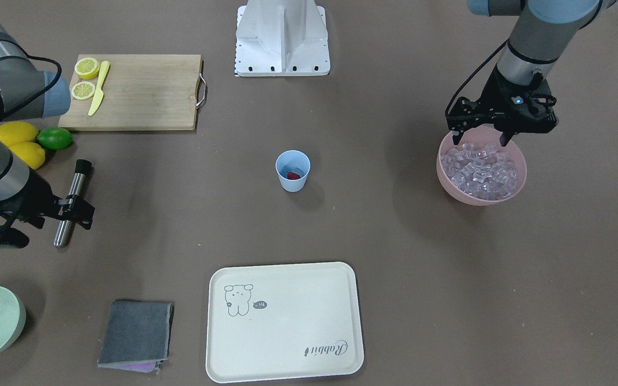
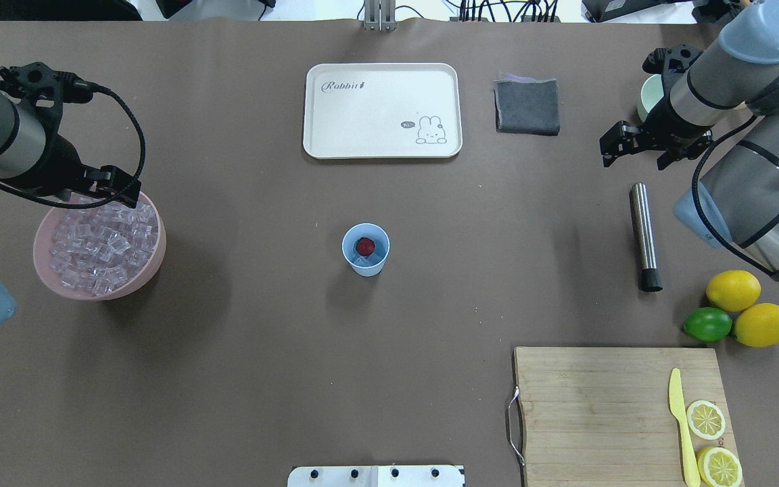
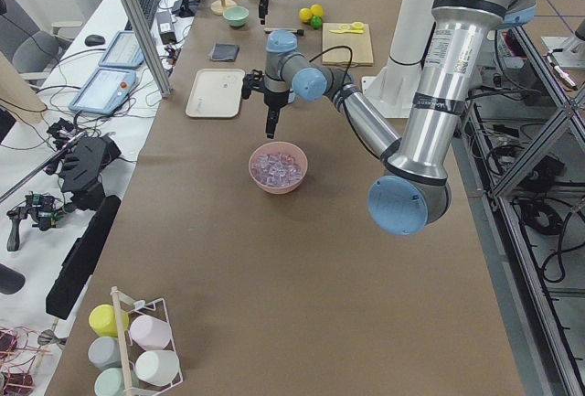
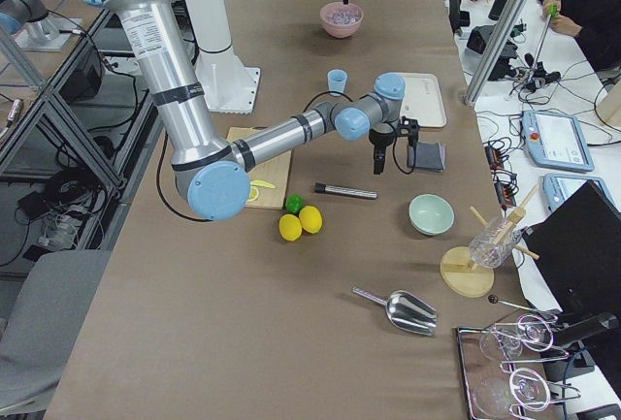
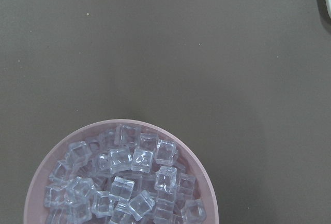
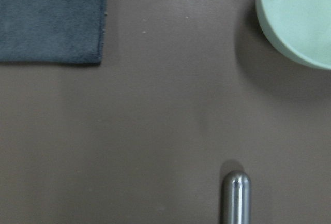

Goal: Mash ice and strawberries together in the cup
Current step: 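Move the right gripper to the steel muddler rod and grasp it upright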

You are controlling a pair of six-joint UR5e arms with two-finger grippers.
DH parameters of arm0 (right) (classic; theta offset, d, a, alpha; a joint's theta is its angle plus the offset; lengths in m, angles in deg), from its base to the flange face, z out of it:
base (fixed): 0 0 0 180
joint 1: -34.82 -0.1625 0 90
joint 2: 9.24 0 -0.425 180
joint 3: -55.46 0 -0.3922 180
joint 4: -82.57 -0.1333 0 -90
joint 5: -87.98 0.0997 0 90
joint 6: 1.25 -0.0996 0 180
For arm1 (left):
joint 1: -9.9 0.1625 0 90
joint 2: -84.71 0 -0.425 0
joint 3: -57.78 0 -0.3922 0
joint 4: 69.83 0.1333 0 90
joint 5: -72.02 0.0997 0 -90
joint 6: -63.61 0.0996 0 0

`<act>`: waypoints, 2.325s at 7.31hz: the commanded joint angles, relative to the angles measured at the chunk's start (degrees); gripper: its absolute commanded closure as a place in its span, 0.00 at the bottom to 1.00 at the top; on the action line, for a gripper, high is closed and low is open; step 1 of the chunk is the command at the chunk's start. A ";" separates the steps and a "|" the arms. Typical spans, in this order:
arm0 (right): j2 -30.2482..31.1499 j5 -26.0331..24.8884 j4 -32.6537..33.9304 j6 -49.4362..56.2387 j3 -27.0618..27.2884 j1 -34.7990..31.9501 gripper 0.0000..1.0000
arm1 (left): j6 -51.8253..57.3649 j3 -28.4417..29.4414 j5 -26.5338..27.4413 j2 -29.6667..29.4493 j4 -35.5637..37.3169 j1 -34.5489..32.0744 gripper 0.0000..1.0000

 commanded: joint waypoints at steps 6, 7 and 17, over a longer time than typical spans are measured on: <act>0.30 4.48 -7.97 2.71 -12.05 0.18 0.25 | -1.90 -1.61 0.44 0.24 0.09 -0.89 0.02; -0.22 4.58 -8.05 1.75 -11.87 0.97 0.25 | -1.90 -1.52 0.44 0.24 0.09 -1.24 0.02; -1.54 1.43 -7.53 -0.53 11.73 2.10 1.00 | -1.37 -1.34 0.35 0.24 0.00 -1.68 0.02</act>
